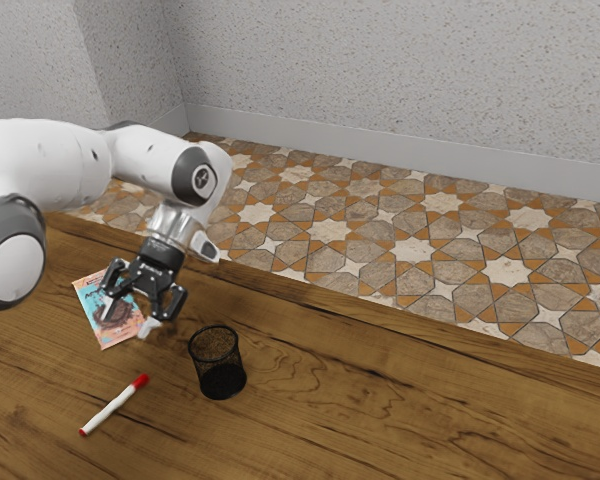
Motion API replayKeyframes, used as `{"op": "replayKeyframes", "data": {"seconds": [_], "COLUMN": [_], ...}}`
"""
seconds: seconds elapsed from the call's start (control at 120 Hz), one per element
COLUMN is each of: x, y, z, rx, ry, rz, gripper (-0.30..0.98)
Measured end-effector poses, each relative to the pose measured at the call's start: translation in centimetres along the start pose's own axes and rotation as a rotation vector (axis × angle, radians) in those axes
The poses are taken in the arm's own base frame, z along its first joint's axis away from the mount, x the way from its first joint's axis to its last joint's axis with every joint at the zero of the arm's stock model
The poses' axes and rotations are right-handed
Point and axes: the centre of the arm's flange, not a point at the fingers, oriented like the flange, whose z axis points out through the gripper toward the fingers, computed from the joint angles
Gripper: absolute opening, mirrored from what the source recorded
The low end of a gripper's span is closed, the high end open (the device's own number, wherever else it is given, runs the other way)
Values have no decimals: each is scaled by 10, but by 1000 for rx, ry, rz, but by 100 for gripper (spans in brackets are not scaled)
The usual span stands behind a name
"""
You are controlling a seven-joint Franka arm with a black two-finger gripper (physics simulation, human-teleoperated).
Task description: Take the marker out of the pen holder and place it to the left of the pen holder.
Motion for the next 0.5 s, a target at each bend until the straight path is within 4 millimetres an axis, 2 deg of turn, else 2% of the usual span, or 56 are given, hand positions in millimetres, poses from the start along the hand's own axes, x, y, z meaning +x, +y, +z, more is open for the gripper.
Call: {"op": "replayKeyframes", "data": {"seconds": [0.042,0.1,0.15,0.192,0.342,0.5], "x": [-19,-65,-103,-122,-204,-220], "y": [-2,-9,-9,-9,-29,-35], "z": [-38,-82,-107,-120,-129,-141], "rx": [-35,-83,-108,-125,-181,-188], "ry": [102,249,364,444,686,800], "rz": [6,23,50,67,97,106], "gripper": [55,58,60,62,65,67]}}
